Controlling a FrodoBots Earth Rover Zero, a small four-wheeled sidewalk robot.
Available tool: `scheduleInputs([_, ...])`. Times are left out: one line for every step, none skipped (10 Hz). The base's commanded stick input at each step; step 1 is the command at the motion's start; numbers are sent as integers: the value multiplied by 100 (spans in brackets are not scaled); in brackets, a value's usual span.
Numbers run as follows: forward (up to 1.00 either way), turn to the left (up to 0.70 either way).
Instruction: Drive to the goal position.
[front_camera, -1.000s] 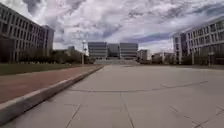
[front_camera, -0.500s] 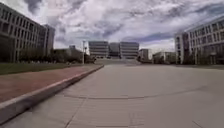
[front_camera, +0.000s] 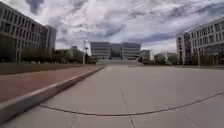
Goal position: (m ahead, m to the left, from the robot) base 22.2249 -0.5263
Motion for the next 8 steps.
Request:
scheduleInputs([100,0])
scheduleInputs([100,0])
scheduleInputs([100,0])
scheduleInputs([100,0])
scheduleInputs([100,0])
scheduleInputs([100,0])
scheduleInputs([100,0])
scheduleInputs([100,0])
